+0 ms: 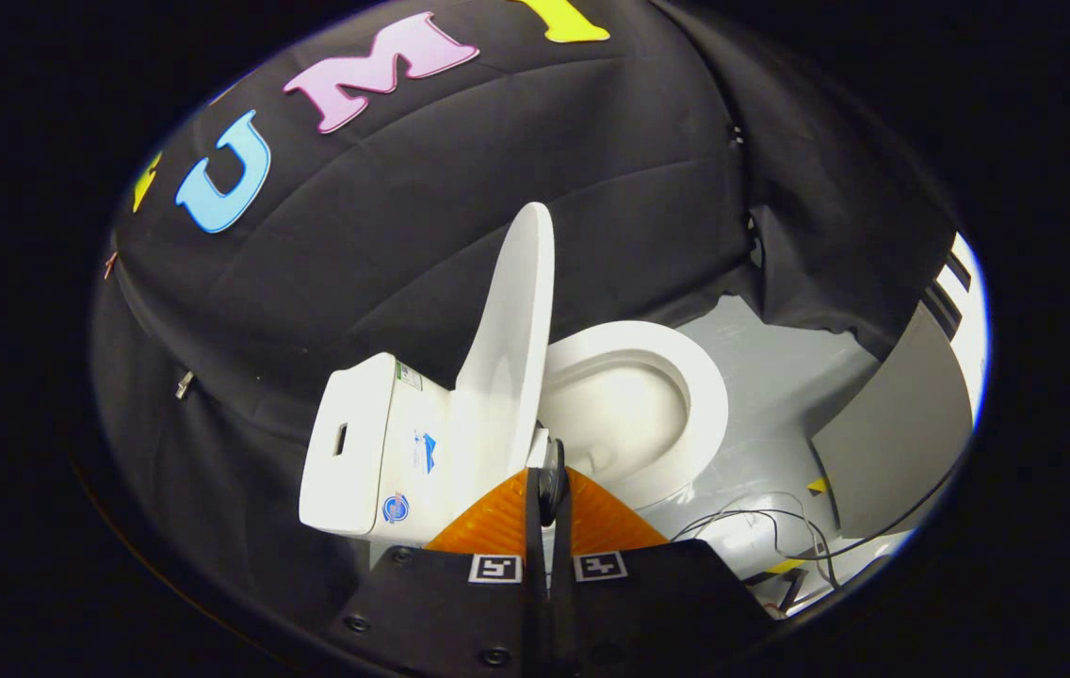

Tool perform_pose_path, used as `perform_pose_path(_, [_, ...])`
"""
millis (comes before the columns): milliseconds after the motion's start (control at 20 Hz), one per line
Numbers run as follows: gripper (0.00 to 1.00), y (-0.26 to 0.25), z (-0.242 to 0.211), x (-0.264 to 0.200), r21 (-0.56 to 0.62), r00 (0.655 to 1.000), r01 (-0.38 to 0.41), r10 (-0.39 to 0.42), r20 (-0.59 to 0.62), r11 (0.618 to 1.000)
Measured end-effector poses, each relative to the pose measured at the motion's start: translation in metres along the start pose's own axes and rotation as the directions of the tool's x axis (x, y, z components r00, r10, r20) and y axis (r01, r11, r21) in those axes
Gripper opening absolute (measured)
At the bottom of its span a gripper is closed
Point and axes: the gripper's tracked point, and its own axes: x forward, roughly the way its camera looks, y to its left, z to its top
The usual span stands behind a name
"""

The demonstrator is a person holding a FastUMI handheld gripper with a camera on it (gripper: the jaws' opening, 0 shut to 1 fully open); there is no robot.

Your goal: Open the toilet lid.

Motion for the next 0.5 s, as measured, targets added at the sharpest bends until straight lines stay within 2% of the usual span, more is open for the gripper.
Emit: perform_pose_path(500, [0.06,0.091,-0.005,-0.020,-0.143,0.998,0.046,-0.040,0.039,0.989])
